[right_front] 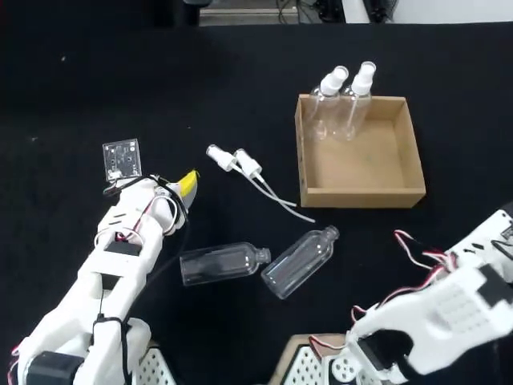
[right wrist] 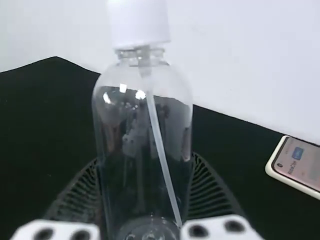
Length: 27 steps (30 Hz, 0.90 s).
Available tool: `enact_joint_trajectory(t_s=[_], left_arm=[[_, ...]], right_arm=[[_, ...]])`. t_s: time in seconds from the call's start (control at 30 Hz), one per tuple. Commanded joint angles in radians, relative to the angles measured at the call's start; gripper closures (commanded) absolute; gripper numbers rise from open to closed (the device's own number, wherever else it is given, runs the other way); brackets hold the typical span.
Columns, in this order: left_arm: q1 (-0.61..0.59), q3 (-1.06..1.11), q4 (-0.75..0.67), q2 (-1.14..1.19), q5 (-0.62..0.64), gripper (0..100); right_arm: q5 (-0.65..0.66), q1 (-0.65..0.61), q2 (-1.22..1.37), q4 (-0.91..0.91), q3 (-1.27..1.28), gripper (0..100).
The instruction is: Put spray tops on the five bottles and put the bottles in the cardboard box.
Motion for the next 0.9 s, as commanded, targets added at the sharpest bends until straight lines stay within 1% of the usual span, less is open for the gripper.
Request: enact_joint_trajectory(t_s=[0.0, 0.13, 0.37, 0.53, 0.73, 0.8, 0.87], left_arm=[[0.015, -0.010, -0.018, -0.026, 0.005, 75], [0.015, -0.010, -0.018, -0.026, 0.005, 75], [0.015, -0.010, -0.018, -0.026, 0.005, 75], [0.015, -0.010, -0.018, -0.026, 0.005, 75], [0.015, -0.010, -0.018, -0.026, 0.005, 75], [0.015, -0.010, -0.020, -0.026, 0.005, 75], [0.015, -0.010, -0.020, -0.026, 0.005, 75]], right_arm=[[-0.006, 0.015, 0.074, -0.098, -0.088, 98.4], [-0.006, 0.012, 0.142, -0.167, -0.094, 98.3], [-0.006, 0.014, 0.220, -0.176, -0.094, 98.2], [0.081, 0.005, 0.259, -0.176, -0.091, 98.2], [0.098, -0.015, 0.269, -0.176, -0.085, 98.2], [0.100, -0.015, 0.265, -0.176, -0.070, 96.2], [0.100, -0.017, 0.265, -0.176, -0.056, 90.4]])
